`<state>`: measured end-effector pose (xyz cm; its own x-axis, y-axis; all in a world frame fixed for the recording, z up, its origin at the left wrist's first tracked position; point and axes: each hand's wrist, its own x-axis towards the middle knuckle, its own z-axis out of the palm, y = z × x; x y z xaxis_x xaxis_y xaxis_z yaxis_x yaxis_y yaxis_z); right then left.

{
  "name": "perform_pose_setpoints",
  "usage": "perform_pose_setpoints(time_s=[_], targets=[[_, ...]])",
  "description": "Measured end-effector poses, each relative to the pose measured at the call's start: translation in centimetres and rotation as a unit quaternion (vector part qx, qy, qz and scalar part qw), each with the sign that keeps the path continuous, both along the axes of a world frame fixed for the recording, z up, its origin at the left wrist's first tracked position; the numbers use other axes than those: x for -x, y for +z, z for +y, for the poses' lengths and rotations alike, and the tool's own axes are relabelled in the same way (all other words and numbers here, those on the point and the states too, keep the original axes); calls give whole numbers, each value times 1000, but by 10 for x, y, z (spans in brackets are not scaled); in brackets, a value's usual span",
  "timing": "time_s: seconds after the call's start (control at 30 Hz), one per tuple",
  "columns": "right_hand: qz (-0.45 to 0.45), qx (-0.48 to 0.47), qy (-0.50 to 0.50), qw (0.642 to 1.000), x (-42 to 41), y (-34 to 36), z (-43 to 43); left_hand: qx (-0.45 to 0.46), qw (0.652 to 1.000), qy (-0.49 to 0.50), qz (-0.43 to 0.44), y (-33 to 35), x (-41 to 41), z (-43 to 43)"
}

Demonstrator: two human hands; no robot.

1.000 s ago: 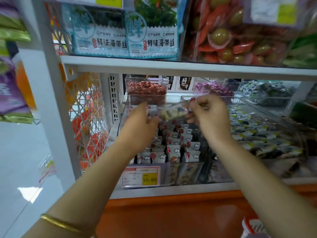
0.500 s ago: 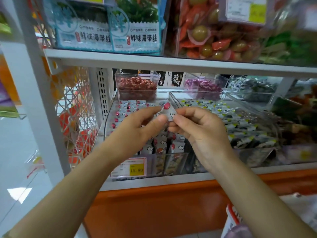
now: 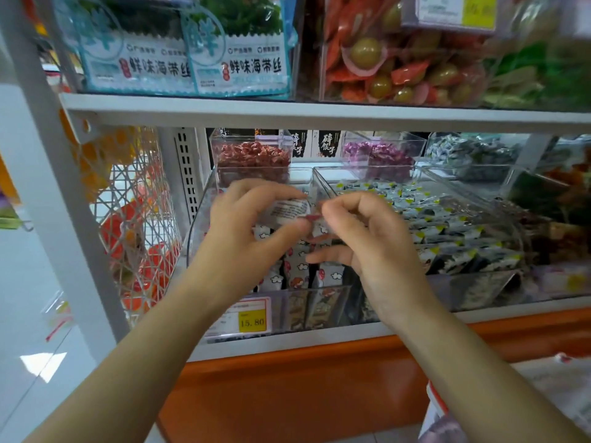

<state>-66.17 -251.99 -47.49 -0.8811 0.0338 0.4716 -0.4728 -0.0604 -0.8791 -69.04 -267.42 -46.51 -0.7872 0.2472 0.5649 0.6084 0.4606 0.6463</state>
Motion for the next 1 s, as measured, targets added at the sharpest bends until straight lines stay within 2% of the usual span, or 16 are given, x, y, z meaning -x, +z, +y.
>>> perform_pose_setpoints(time_s=[0.07, 0.17, 0.27, 0.57, 0.67, 0.73, 0.8, 0.9, 1.0], targets=[[-6, -12, -21, 1000, -1, -1, -1, 66, 993, 50, 83, -3, 0, 1], [-16, -18, -58, 998, 1, -3, 1, 115, 979, 86, 142, -6, -1, 3], [-25, 1, -64, 998, 5, -4, 4, 153, 966, 108, 177, -8, -1, 2], [-8, -47, -92, 995, 7, -6, 4, 210, 939, 133, 238, -12, 0, 1], [-6, -47, -111, 993, 8, -6, 6, 151, 965, 114, 182, -7, 1, 0], [-8, -48, -125, 991, 9, -6, 10, 66, 985, 106, 119, -2, 3, -2], [-13, -55, -134, 989, 9, -7, 12, -38, 996, 83, 15, -1, 7, -5], [-14, -69, -149, 986, 11, -10, 12, -179, 971, 8, -159, -2, 11, -10], [-25, -82, -173, 981, 15, -12, 14, -236, 945, -57, -220, -1, 15, -14]])
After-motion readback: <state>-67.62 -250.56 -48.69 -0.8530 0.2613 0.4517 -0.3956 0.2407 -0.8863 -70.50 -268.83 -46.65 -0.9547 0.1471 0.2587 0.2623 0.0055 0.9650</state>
